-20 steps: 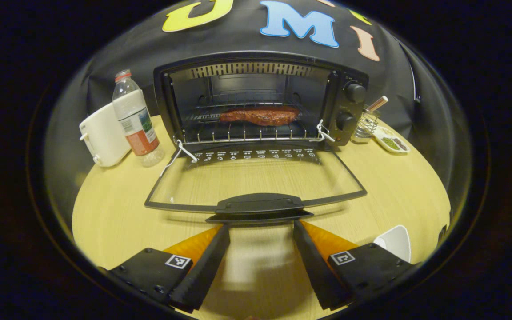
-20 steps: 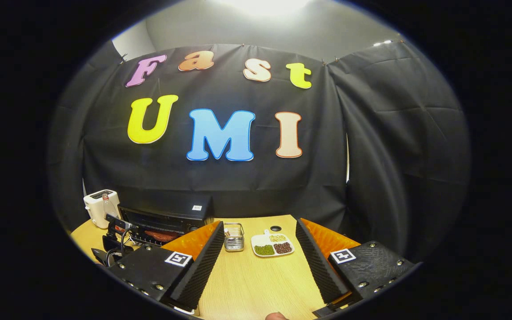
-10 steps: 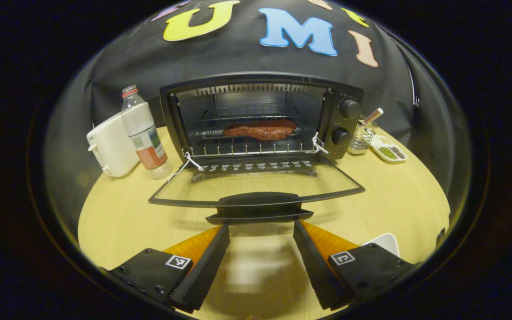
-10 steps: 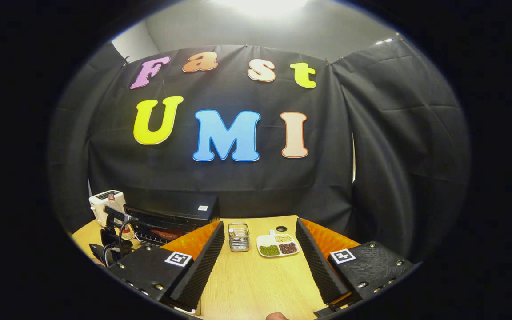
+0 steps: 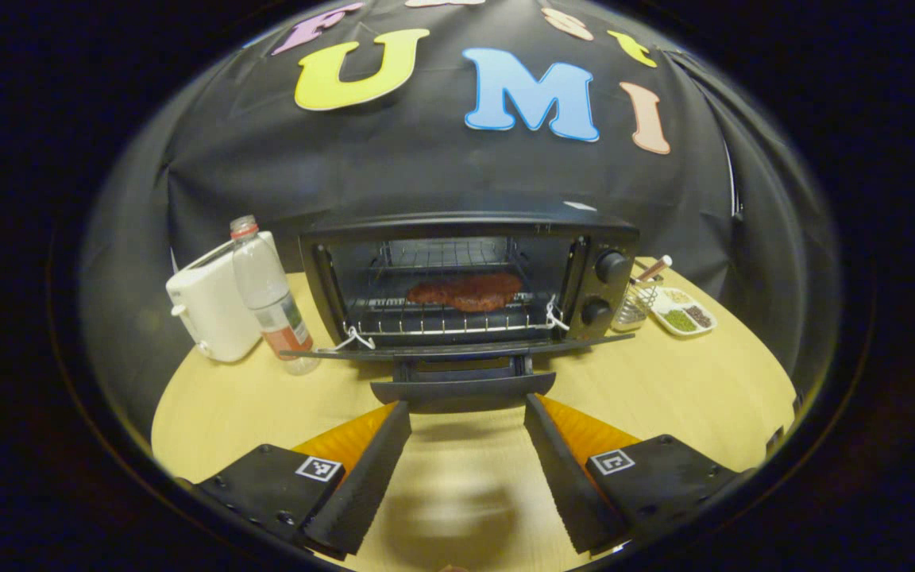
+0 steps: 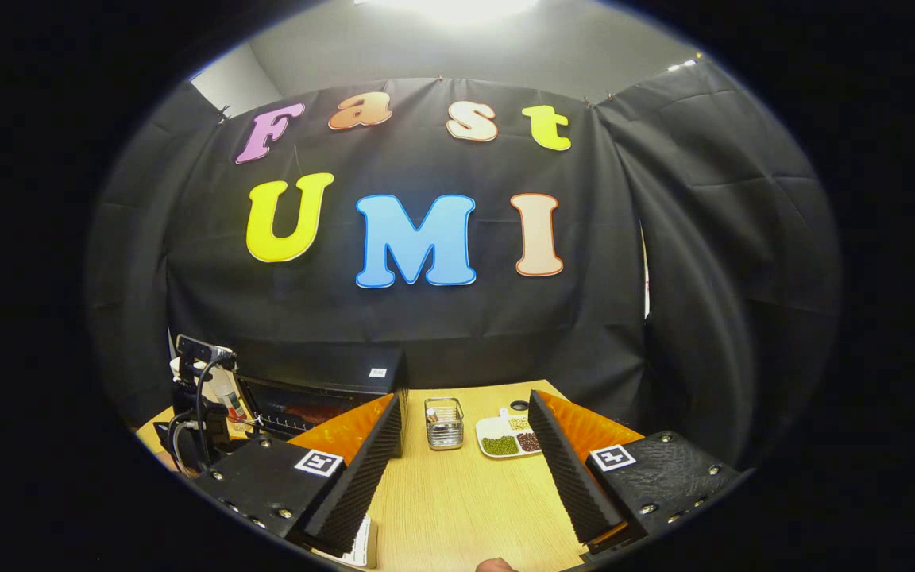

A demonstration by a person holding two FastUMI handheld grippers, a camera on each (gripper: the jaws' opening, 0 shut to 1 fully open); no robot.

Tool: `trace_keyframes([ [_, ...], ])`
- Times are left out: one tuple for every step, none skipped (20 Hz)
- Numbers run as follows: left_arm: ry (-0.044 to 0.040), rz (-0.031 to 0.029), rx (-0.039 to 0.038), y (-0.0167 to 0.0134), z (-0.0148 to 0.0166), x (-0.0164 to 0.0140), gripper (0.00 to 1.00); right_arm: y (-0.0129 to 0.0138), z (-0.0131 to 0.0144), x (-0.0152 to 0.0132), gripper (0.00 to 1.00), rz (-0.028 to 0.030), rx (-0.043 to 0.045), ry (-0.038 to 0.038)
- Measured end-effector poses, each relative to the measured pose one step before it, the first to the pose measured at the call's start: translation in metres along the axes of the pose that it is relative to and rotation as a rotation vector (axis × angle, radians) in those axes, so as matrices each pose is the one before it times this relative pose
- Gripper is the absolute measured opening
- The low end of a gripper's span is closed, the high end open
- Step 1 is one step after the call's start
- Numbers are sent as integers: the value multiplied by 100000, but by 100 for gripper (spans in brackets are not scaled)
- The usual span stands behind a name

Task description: Open the electric oven with the left hand, put the food in, and close the electric oven.

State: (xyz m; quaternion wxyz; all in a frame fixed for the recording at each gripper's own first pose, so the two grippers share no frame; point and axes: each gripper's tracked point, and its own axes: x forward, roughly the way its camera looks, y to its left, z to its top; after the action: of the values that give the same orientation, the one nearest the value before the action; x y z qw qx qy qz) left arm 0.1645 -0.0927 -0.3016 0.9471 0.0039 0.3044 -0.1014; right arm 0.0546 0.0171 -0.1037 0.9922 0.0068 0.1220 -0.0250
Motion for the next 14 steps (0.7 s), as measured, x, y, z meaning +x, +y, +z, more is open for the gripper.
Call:
trace_keyframes([
  [-1121, 91, 23, 33, 552, -19, 98, 284, -37, 126, 98, -64, -231, -111],
  [-1206, 68, -122, 3, 528, -3, 98, 51, 125, 21, 98, -274, -330, -222],
  [-1021, -65, 108, 11, 469, 145, 98, -93, 62, -47, 98, -193, -216, -195],
  [-1586, -147, 922, 47, 687, 171, 98, 38, 80, -111, 97, -322, -84, -127],
  [-1674, -158, 1637, 145, 751, 236, 98, 23, -197, -60, 97, -303, -24, -75],
  [-1635, -82, 1790, -49, 623, 241, 98, -88, -153, -82, 97, -427, 81, 148],
  [-1622, -285, 1579, -89, 566, 277, 98, -42, -96, -140, 98, -332, 163, 171],
  [-1799, -421, 1069, -131, 607, 418, 98, 1, -89, -92, 98, -286, 220, 303],
  [-1692, -255, 720, -44, 686, 353, 100, -19, -109, -31, 98, -332, 305, 222],
  [-2031, -254, 426, -57, 798, 70, 100, 88, -16, -5, 98, -296, 256, -113],
  [-2502, -447, -69, -102, 868, 34, 98, 1, 60, -45, 98, -330, 202, -348],
  [-2651, -433, -589, -153, 1040, -301, 98, 17, 232, -27, 98, -157, 31, -813],
  [-2834, -354, -793, -95, 1135, -398, 98, -12, 260, -39, 98, -53, -47, -983],
  [-2363, -122, -553, -59, 912, -598, 98, 67, 322, -89, 98, 473, 145, -991],
])
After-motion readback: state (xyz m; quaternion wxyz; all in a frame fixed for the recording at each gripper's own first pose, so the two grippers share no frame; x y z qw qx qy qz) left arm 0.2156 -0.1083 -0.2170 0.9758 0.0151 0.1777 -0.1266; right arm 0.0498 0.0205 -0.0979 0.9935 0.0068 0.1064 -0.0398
